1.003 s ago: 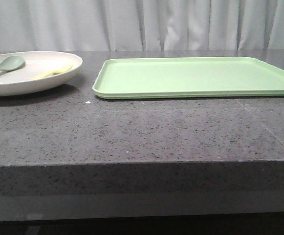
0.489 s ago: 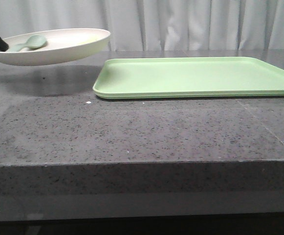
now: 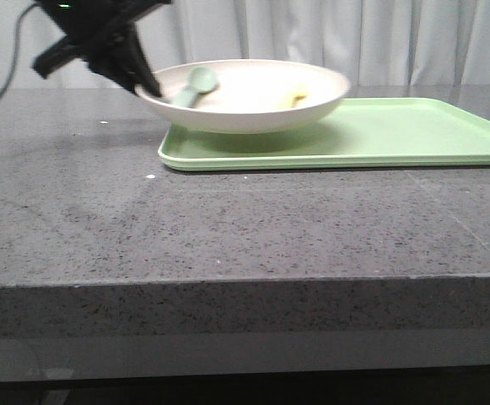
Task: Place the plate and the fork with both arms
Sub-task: 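Carry the plate over the green tray and lower it onto it, then open the left gripper and withdraw it from the plate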
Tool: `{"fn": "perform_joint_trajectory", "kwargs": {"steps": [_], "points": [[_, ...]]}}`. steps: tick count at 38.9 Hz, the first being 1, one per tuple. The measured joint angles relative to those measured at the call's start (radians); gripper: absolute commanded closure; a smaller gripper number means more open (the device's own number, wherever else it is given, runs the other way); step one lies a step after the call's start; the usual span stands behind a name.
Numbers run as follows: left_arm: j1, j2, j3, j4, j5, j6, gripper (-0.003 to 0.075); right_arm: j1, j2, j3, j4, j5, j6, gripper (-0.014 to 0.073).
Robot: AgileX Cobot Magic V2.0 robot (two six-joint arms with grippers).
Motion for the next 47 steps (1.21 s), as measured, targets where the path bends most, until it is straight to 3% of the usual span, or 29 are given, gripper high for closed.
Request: {"fn": "perform_joint_trajectory", "kwargs": {"steps": [8, 15, 42, 47], "points": [[-0.094, 0.044, 0.0, 0.026, -0.105, -0.116, 0.0738, 0.0, 0.0, 0.0, 0.0, 0.0, 0.0, 0.0025], [-0.104, 0.079, 0.0, 0.044, -0.127, -0.185, 0.0738, 0.0, 0.0, 0.0, 0.0, 0.0, 0.0, 0.0025], [-0.169, 0.085, 0.0, 0.044, -0.202, -0.191, 0.0737, 0.0, 0.0, 0.0, 0.0, 0.0, 0.0, 0.0025], [-0.178, 0.085, 0.0, 0.042, -0.208, -0.191, 0.0699, 0.0, 0.0, 0.0, 0.0, 0.0, 0.0, 0.0025]]}}
